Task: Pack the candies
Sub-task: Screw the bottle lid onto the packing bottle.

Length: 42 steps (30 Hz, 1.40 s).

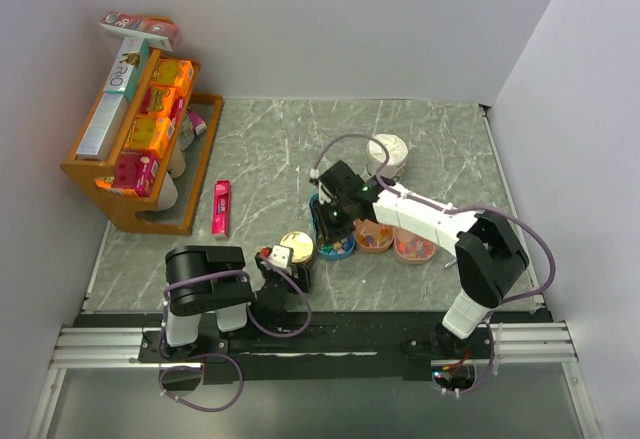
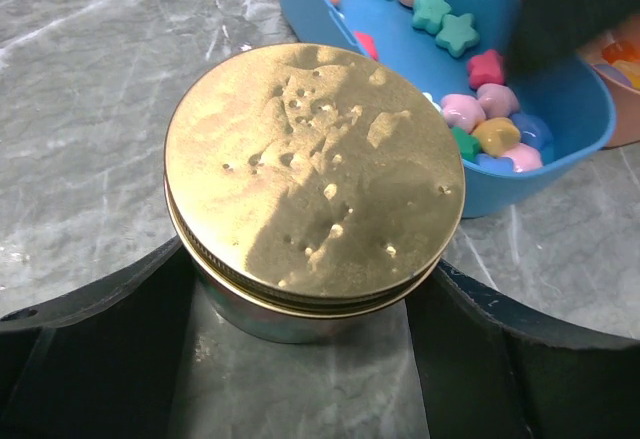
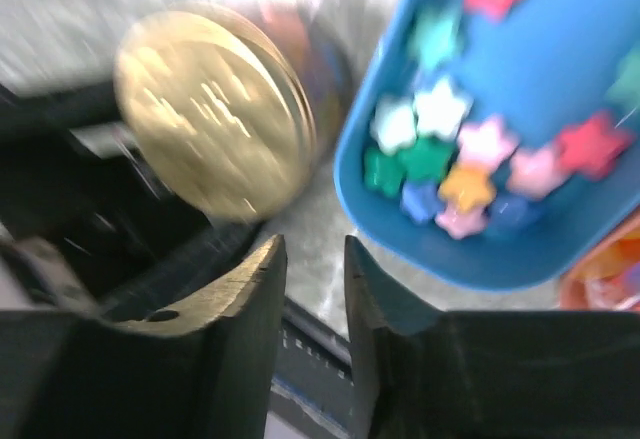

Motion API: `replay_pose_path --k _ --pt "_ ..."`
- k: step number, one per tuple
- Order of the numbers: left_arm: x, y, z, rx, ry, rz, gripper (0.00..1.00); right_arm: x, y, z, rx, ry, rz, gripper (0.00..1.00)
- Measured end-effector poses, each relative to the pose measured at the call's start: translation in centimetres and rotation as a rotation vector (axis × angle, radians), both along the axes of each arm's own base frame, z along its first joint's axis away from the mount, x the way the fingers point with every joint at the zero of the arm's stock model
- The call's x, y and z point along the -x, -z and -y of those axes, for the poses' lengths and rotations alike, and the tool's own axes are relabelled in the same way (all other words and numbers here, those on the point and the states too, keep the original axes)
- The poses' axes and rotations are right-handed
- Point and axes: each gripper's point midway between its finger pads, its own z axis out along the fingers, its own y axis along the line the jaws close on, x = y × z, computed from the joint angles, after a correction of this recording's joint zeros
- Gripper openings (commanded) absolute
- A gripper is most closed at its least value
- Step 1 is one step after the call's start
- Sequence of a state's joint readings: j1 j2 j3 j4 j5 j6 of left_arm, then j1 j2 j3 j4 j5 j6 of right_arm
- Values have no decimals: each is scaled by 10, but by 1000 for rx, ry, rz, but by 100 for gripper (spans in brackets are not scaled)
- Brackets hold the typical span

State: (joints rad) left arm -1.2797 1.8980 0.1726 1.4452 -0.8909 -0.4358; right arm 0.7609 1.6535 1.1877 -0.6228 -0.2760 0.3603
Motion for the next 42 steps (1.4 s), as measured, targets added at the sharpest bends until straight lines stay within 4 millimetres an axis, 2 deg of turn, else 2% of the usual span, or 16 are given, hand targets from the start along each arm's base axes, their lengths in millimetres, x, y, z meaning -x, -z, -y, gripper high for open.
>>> replay_pose_path --k 6,10,18,21,24,27,35,39,42 --pt "4 1 4 0 3 1 57 -45 -38 -24 -76 18 131 42" --pt "5 1 4 4 2 0 56 -58 -34 -39 -98 -25 145 42" --pt "6 2 4 3 -3 2 56 -49 10 -43 -62 -90 40 40" --pt "5 2 4 6 -10 4 56 -45 11 -44 -74 -104 28 36" --pt "5 2 4 6 -13 3 56 -40 13 -46 -94 -119 10 25" --pt "5 2 4 3 -17 3 56 -39 12 -47 -118 -129 13 19" --pt "5 3 4 2 -32 1 57 -36 11 -41 -167 -134 42 9" --pt "5 3 4 5 -39 0 57 -33 11 -37 -181 -135 62 0" --pt "4 4 4 4 -49 0 57 -27 11 -32 -185 -135 70 0"
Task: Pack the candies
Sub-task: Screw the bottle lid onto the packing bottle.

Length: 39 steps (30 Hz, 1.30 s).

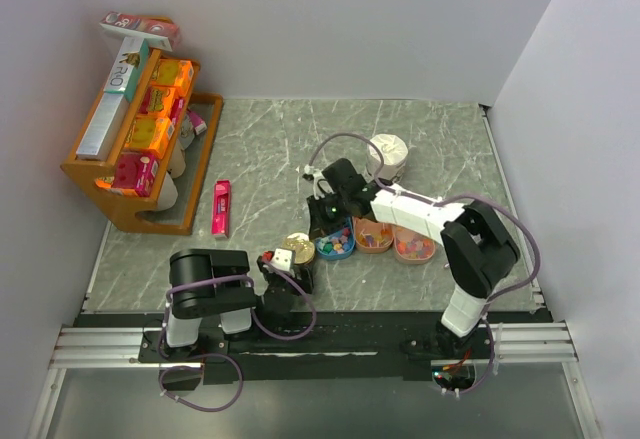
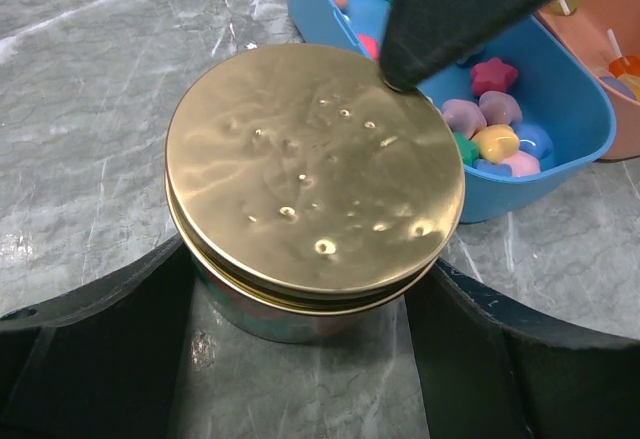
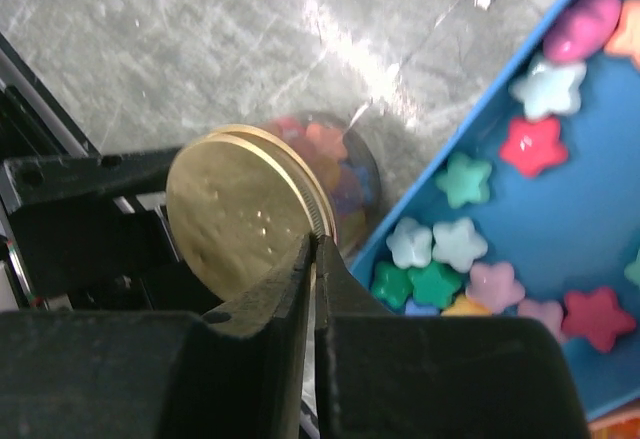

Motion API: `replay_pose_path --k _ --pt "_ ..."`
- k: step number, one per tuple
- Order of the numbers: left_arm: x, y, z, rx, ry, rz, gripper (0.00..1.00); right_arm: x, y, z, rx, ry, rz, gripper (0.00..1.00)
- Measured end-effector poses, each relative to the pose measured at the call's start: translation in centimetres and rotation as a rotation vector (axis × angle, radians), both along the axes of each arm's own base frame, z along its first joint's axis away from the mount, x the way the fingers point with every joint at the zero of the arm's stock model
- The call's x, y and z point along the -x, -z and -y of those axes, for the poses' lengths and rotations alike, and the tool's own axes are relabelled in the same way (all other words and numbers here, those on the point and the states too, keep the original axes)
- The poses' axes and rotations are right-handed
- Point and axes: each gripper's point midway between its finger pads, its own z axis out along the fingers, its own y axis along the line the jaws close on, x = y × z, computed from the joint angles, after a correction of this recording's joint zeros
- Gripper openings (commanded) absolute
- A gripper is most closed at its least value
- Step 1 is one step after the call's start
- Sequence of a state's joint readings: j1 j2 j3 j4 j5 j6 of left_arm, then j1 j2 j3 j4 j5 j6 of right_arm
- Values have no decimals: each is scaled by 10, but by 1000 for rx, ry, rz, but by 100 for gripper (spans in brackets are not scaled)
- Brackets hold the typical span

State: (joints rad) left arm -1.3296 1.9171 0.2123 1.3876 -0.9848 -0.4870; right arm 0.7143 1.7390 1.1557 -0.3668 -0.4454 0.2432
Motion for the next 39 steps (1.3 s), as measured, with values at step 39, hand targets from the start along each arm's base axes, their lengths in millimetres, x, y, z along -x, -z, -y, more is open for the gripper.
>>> replay_pose_path --k 39 --pt "-2 0 0 27 -28 0 56 -15 1 -16 -27 69 -51 25"
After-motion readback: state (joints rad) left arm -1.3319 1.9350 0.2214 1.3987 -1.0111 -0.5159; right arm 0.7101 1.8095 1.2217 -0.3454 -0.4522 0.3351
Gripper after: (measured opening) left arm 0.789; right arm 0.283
